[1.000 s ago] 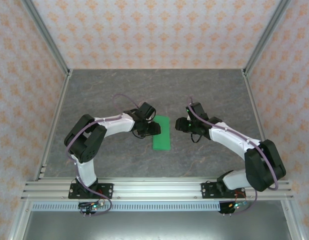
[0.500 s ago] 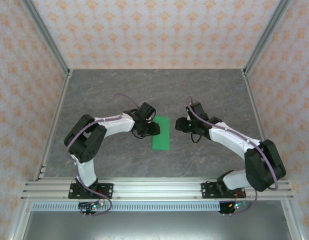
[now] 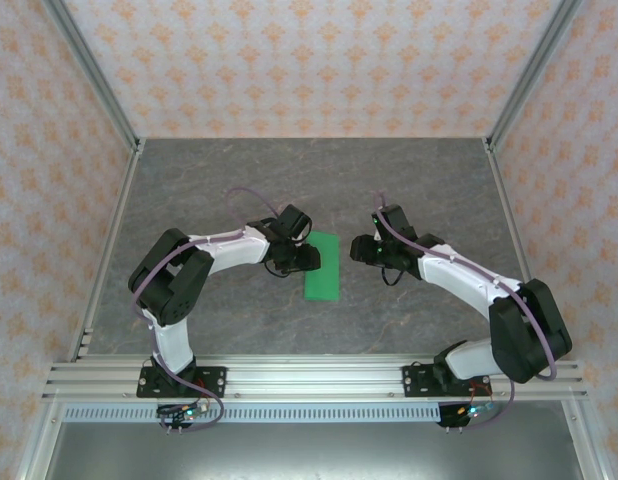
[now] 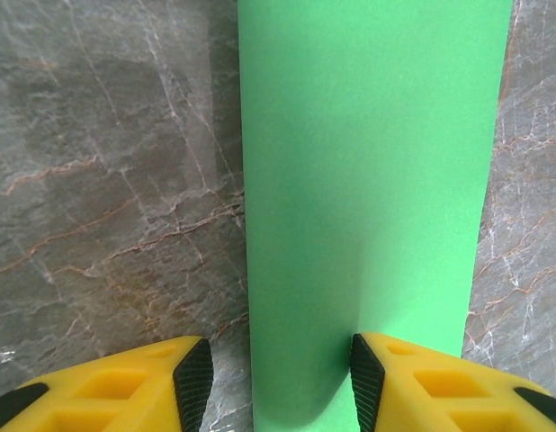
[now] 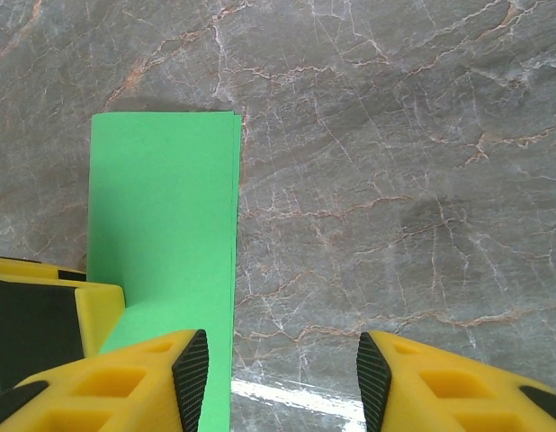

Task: Fold a paper plane with a square sheet of paper (fold left side to right side)
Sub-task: First fold in half a square sheet of paper at the center of the table, then hold the square sheet of paper at the center of the table.

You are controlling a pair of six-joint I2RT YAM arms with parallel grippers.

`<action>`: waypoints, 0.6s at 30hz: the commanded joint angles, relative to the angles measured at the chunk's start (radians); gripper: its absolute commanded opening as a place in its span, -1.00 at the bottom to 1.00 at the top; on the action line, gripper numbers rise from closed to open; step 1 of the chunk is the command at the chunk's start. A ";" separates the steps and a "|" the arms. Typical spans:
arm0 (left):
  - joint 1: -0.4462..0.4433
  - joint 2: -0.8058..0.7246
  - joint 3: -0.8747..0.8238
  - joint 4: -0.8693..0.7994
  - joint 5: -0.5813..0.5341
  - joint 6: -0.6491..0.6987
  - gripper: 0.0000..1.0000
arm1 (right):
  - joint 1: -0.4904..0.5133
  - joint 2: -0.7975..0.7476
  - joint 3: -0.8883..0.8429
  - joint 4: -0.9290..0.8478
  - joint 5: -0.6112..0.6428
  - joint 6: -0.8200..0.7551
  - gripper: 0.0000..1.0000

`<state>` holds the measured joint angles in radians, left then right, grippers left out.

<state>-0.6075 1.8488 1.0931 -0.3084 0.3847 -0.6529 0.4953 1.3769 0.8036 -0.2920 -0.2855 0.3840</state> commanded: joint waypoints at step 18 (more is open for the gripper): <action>-0.015 0.089 0.015 -0.023 -0.024 0.041 0.01 | 0.007 -0.024 -0.012 -0.012 -0.004 0.010 0.02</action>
<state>-0.6090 1.8637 1.1141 -0.3332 0.3847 -0.6361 0.4953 1.3769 0.8036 -0.2920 -0.2886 0.3843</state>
